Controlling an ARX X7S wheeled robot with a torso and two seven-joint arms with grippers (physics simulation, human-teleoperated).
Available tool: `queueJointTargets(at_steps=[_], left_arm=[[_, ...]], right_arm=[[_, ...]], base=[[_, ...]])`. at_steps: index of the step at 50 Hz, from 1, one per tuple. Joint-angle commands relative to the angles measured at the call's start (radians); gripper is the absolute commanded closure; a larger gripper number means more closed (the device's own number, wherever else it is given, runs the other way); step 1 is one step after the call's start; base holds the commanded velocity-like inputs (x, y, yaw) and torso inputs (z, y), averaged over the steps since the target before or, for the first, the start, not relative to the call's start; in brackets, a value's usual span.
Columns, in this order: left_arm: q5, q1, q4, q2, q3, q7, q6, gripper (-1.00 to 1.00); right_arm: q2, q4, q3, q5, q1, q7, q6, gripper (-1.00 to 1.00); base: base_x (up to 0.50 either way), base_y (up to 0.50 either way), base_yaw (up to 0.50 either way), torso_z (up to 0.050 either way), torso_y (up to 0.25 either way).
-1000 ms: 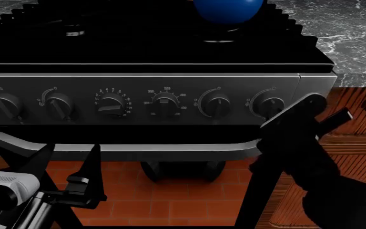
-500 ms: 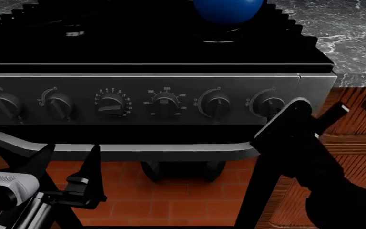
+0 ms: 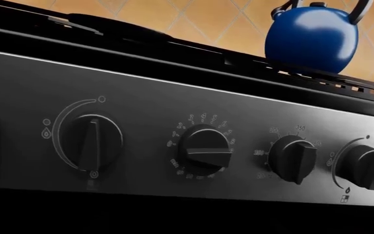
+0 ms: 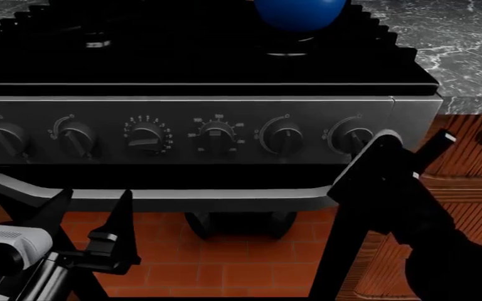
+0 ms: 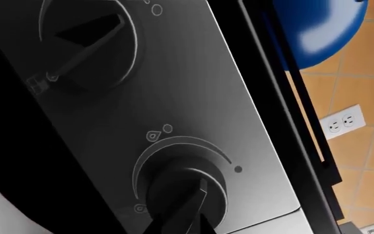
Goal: Pick the kettle from the counter and place it on a stove burner. Then turn the burner on.
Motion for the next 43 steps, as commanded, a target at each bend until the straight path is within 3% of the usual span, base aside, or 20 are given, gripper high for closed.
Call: queueJointTargets(at_steps=[1,14,15,30,43], left_arm=[[0.002,0.003,0.0,-0.001,0.003,0.0,0.004,-1.0],[-0.004,0.003,0.002,-0.004,0.001,-0.004,0.005,-1.0],[-0.003,0.004,0.002,-0.004,0.001,-0.004,0.006,-1.0],[-0.003,0.006,0.008,-0.009,0.005,-0.003,0.009,-1.0],[-0.018,0.01,0.02,-0.021,-0.009,-0.006,0.013,-1.0]], right_arm=[[-0.059,-0.105,-0.01,0.017,0.038,-0.049,-0.042,1.0],[-0.065,-0.121,0.062,0.088,0.024,-0.004,0.001,1.0],[-0.071,-0.124,0.101,0.124,0.014,0.019,0.019,-1.0],[-0.044,-0.272,0.283,0.334,-0.055,0.18,0.099,-1.0],[0.003,-0.318,0.271,0.471,-0.056,0.349,0.071,-1.0]], base=[[0.0,0.0,0.01,0.0,0.0],[0.0,0.0,0.0,0.001,0.001],[0.0,0.0,0.0,0.0,0.01],[0.0,0.0,0.0,0.0,0.0],[0.0,0.0,0.0,0.0,0.0]])
